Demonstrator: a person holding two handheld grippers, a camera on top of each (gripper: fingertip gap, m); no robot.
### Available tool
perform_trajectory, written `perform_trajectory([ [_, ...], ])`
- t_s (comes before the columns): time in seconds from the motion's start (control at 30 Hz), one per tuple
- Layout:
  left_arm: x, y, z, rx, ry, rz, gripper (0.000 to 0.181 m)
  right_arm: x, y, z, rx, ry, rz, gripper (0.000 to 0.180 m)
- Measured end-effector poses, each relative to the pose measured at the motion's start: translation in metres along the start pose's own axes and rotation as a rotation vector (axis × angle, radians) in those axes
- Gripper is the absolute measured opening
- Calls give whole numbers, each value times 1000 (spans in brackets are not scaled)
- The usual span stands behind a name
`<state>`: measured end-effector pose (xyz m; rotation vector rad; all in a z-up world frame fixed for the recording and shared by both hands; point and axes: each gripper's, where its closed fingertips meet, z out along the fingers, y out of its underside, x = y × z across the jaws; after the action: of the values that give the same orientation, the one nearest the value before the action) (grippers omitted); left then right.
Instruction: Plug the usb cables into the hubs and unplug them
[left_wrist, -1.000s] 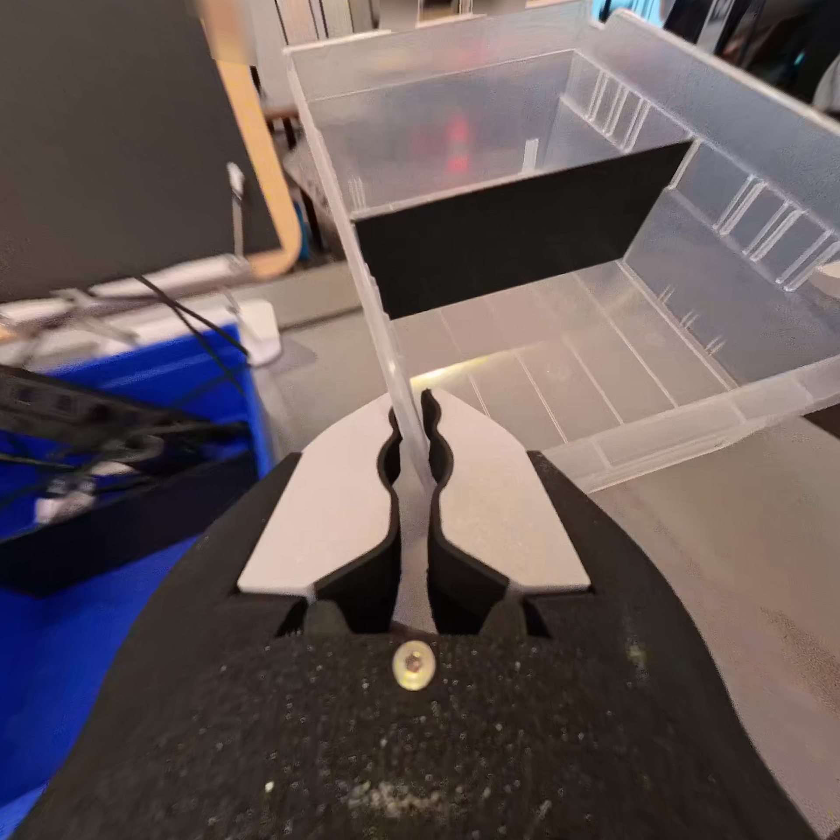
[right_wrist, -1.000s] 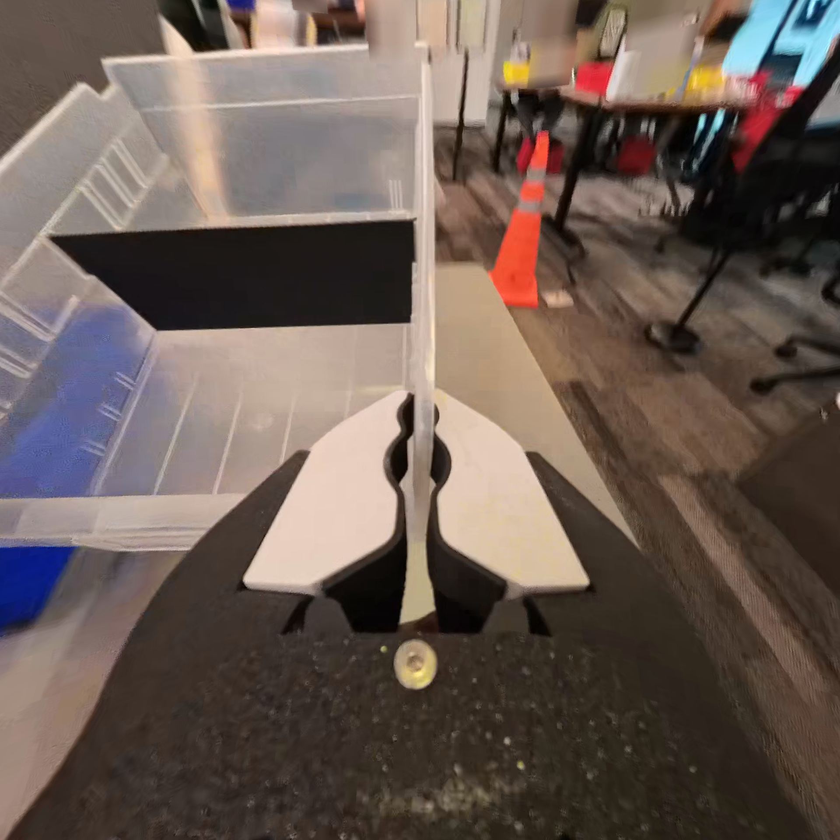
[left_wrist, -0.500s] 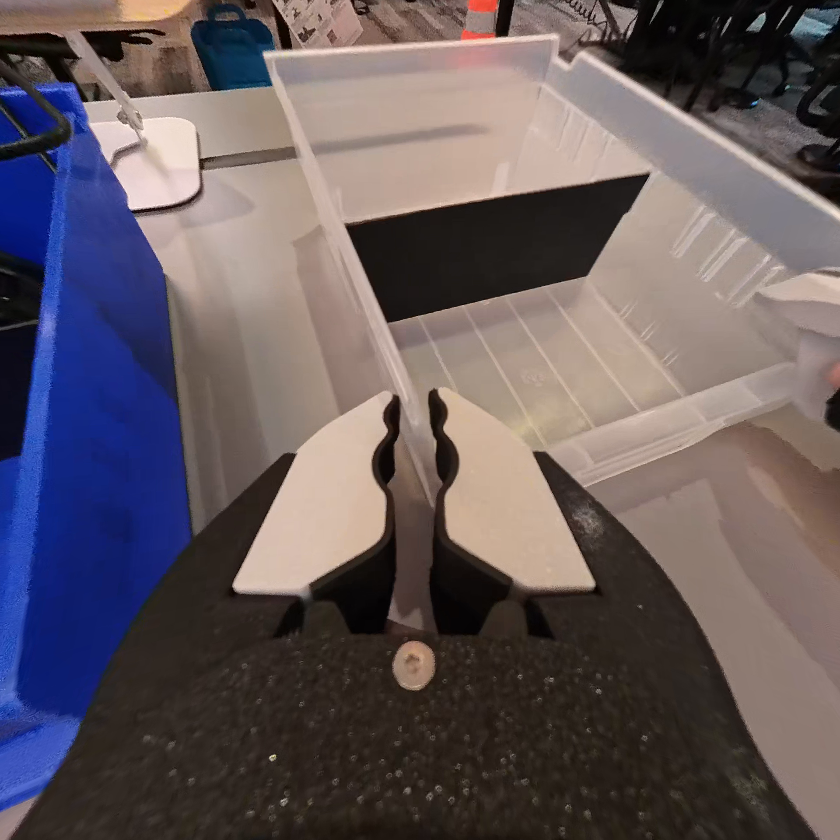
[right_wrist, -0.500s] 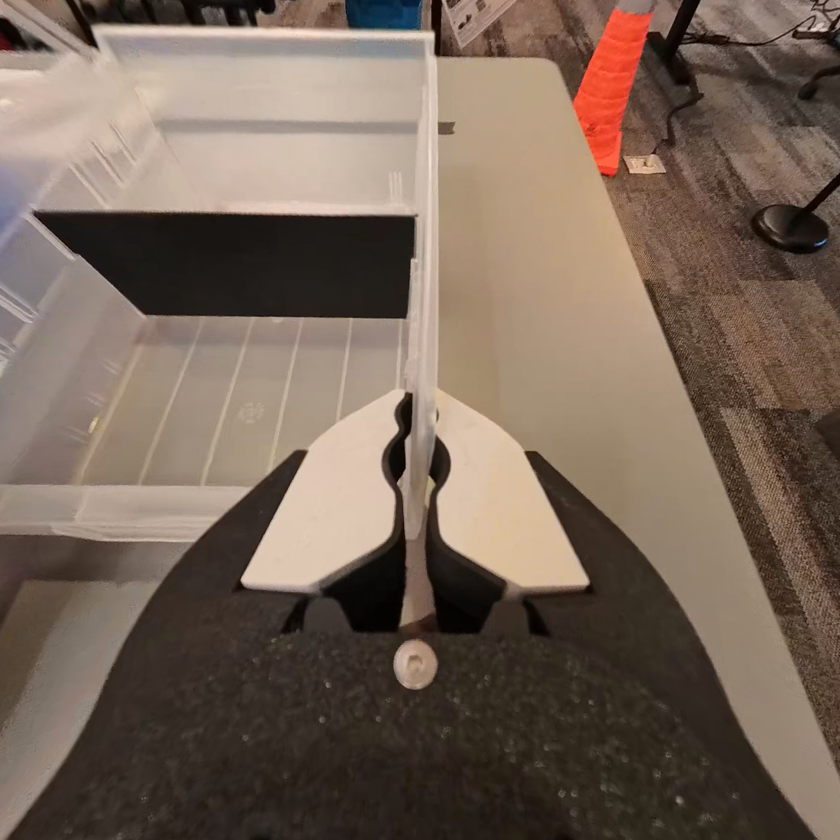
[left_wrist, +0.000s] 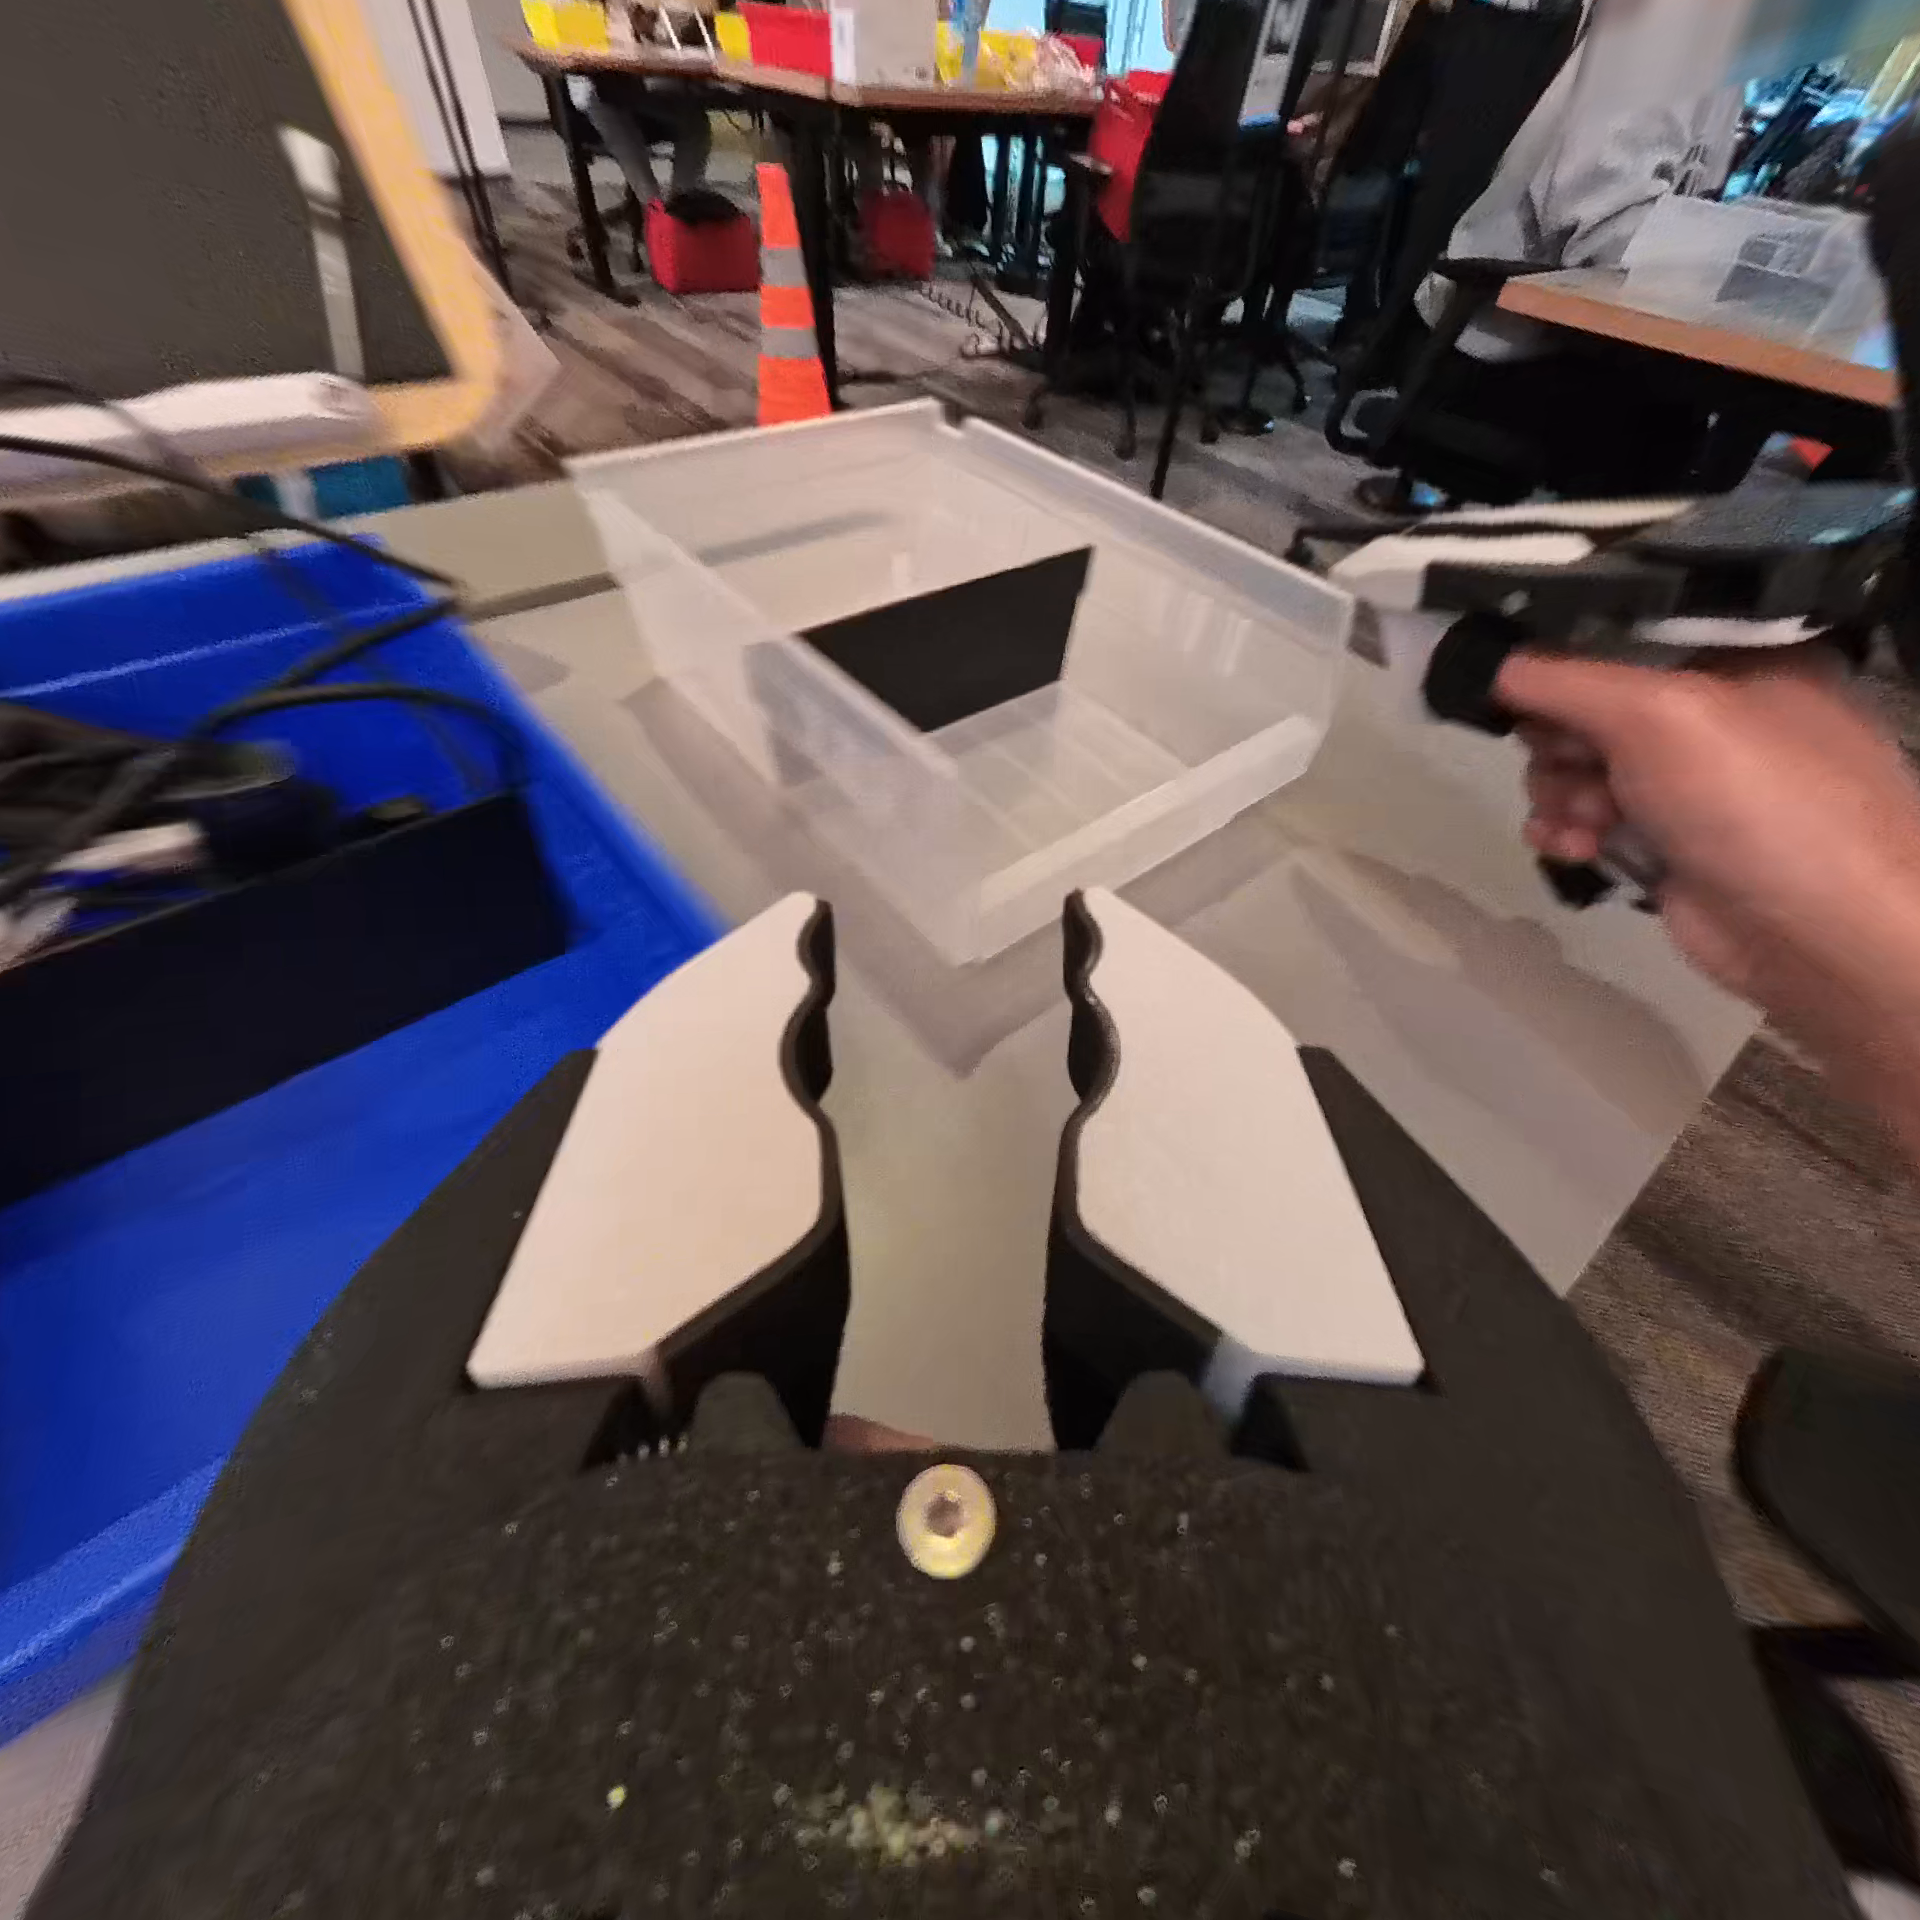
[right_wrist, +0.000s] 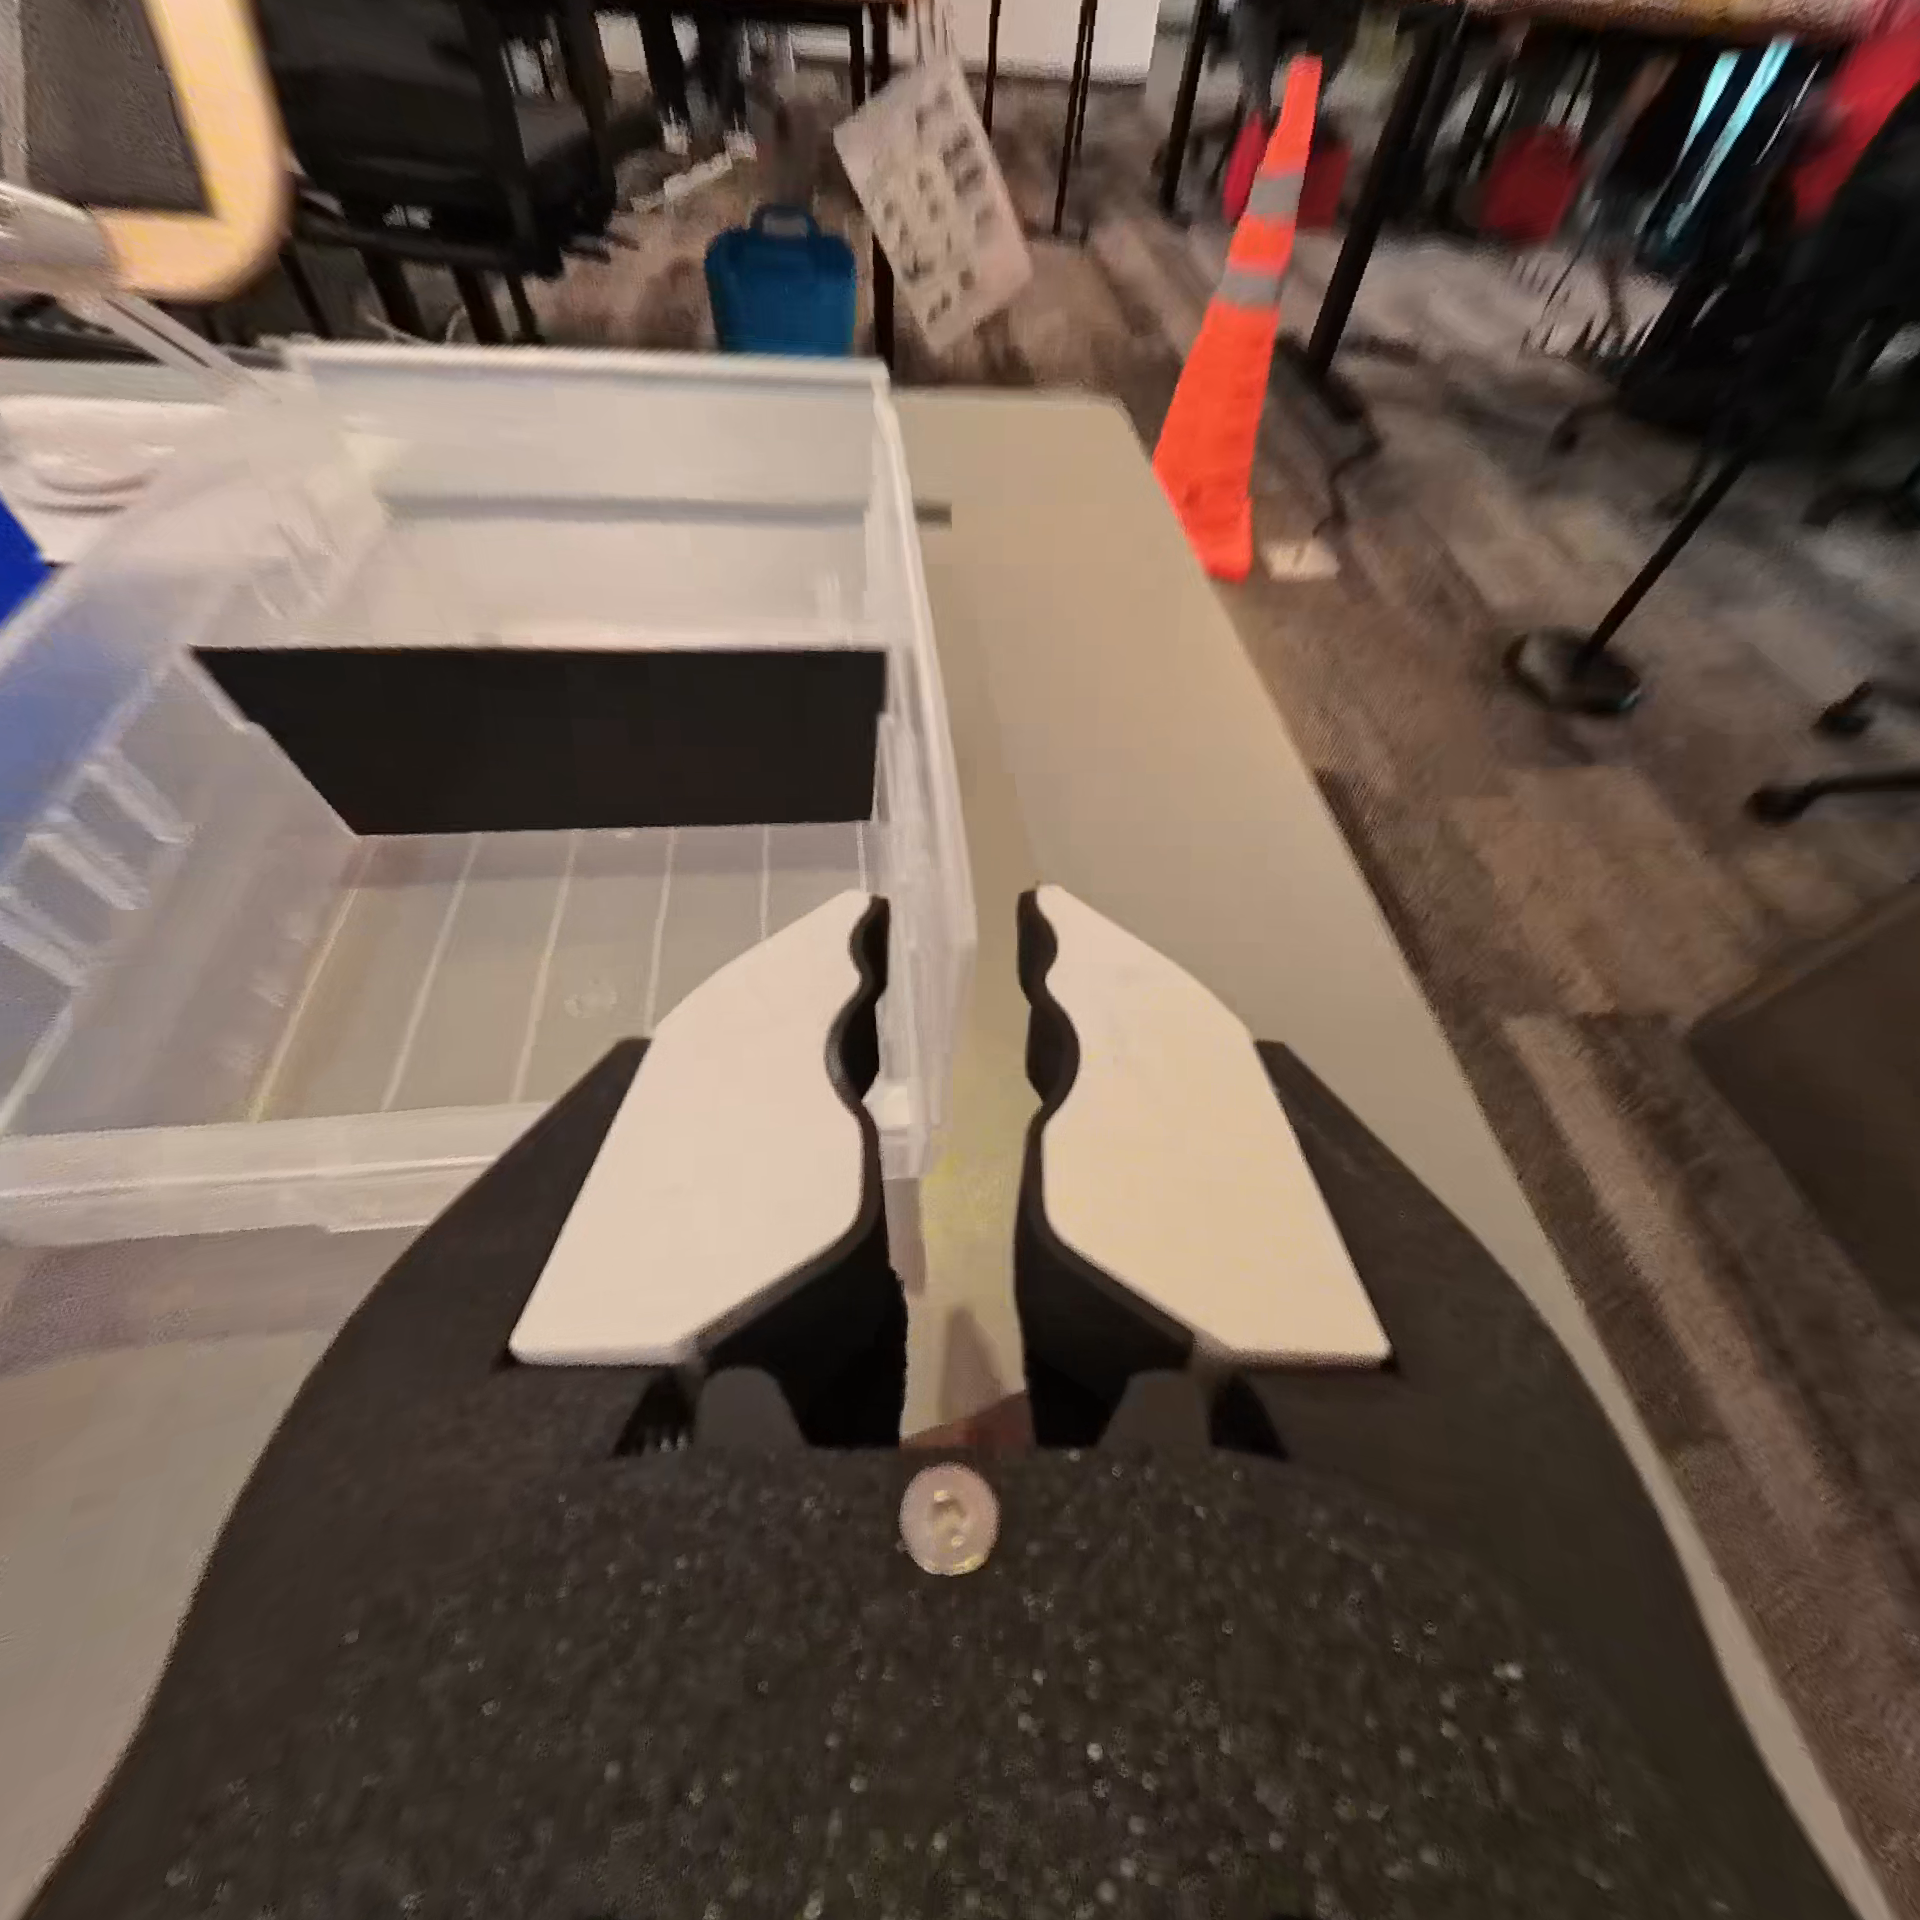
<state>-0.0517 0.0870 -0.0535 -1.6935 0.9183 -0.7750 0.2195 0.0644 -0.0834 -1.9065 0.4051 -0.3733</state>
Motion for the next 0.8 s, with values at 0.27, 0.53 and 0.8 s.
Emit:
perform_trajectory([
  [0.27, -202, 63, -96, -103, -410, -47, 58, -245, -6, -59, -13, -596, -163, 43],
  [0.53, -227, 84, -66, -208, -376, -93, 9, -309, 60, -25, -231, -330, 6, 17],
  [0.8, -286, 74, -123, -189, -473, -130, 3, -371, 26, -49, -76, -234, -34, 4],
])
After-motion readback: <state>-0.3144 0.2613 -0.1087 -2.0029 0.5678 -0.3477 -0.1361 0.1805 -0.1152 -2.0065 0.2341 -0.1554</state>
